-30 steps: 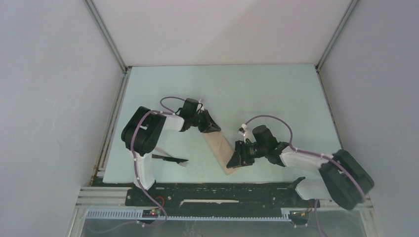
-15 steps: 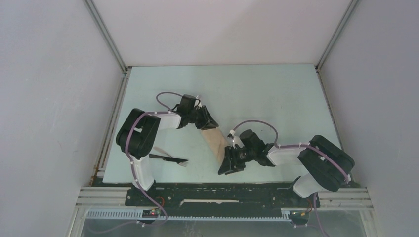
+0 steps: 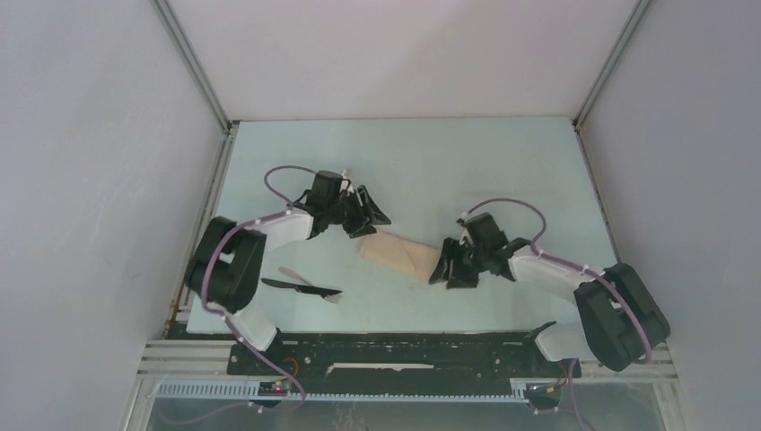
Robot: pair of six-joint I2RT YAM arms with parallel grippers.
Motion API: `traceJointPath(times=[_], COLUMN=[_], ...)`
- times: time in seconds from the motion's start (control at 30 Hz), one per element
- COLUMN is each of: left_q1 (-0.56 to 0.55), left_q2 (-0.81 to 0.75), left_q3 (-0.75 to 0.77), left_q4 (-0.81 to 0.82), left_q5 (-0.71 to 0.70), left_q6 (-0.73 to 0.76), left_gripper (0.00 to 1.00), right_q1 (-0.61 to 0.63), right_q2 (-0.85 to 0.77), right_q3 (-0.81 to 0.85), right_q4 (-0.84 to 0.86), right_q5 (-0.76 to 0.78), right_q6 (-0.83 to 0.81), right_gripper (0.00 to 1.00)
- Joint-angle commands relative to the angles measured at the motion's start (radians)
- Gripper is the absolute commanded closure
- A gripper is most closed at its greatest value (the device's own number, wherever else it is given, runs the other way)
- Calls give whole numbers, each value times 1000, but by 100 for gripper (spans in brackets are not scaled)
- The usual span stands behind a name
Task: Fold the napkin into a case and place the utensils inside
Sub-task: Rotate the top corner of the smaller-rectangle-folded napkin at the center of the board.
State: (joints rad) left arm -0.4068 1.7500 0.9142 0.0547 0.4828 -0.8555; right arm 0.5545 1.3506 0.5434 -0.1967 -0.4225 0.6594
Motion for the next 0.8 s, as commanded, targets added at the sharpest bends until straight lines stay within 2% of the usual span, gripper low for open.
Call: traceJointPath(times=[0.0, 0.03, 0.13, 0.23, 0.3, 0.43, 0.57, 0.63, 0.77], left_q1=[6, 5, 5, 3, -6, -19, -22, -23, -24], left_q2=[-275, -305, -323, -251, -196, -65, 76, 134, 192], left_q3=[4, 4, 21, 62, 83, 180, 305, 348, 363], left_q4=[-110, -134, -188, -225, -232, -304, -335, -350, -363], left_q5=[-41, -54, -72, -13, 5, -52, -68, -84, -91], left_q6=[76, 87, 124, 156, 181, 270, 299, 302, 272], left_gripper=[33, 30, 27, 26, 26, 25, 25, 25, 26], right_q1=[-183, -222, -296, -323, -337, -338, -320, -290, -239], right_q2=[4, 28, 163, 232, 214, 68, -143, -177, -196], right_q3=[132, 163, 346, 514, 546, 387, 143, 44, -109], right_q4=[-220, -191, -183, -268, -320, -305, -181, -109, 87], right_q5=[265, 309, 303, 310, 257, 23, -138, -213, -246], right_q6=[-131, -151, -241, -292, -299, -237, -107, -37, 110], right_gripper=[34, 32, 32, 32, 32, 31, 27, 27, 26])
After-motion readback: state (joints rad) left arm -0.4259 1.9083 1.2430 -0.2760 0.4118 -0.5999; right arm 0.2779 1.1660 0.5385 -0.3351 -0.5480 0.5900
